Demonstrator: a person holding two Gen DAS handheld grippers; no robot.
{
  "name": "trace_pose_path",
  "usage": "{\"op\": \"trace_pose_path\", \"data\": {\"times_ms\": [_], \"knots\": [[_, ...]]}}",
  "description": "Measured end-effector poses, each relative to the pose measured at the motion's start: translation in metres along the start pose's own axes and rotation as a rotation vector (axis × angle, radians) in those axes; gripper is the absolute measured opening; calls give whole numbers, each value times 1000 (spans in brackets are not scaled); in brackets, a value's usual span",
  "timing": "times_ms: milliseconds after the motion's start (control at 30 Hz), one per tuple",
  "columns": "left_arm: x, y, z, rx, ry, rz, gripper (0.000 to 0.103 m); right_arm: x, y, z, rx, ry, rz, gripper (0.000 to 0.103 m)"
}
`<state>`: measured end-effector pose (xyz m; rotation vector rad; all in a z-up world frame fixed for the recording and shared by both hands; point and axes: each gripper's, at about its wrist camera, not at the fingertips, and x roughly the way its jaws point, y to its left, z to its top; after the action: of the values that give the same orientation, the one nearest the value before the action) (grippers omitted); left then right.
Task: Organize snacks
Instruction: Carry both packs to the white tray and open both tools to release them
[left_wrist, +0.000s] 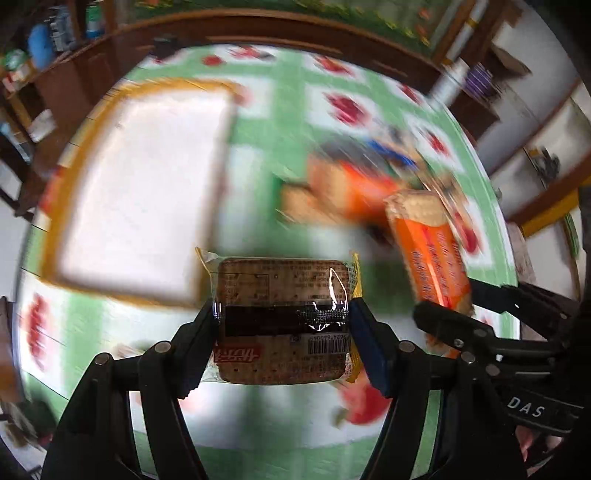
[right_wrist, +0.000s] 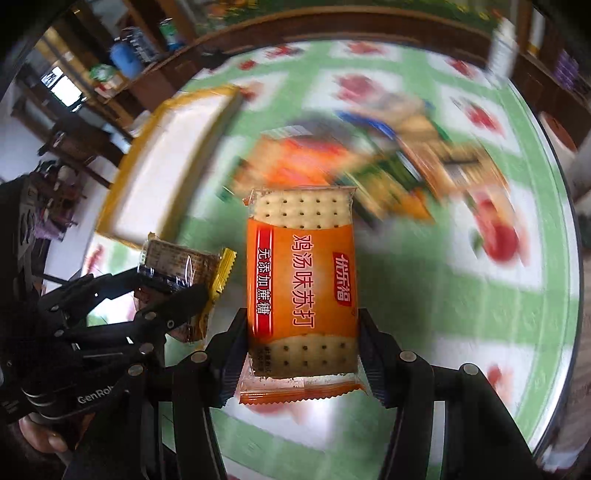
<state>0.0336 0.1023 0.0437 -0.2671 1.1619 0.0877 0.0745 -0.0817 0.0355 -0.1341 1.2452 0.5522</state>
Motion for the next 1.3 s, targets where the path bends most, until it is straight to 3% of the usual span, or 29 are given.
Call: {"op": "trace_pose_path", "data": {"times_ms": [167, 333, 500, 600, 767, 967, 1300], "knots": [[2, 71, 61, -65, -30, 83, 69, 13, 55, 58, -45, -37, 24, 57], [30, 126, 120, -71, -20, 141, 69, 58, 106, 127, -51, -49, 39, 57], [54, 156, 154, -76, -22, 176, 69, 100, 129, 176, -42, -47, 38, 57], [68, 165, 165, -69, 4, 156, 69, 124, 134, 202, -26, -41, 32, 57], [83, 151, 179, 5, -3, 175, 70, 145, 146, 220, -49, -30, 12, 57], [101, 162, 189, -41, 10, 198, 70, 165, 151, 230, -69, -30, -38, 57], [108, 158, 191, -33, 32, 222, 71, 172, 154, 233, -106, -33, -78, 59]]}}
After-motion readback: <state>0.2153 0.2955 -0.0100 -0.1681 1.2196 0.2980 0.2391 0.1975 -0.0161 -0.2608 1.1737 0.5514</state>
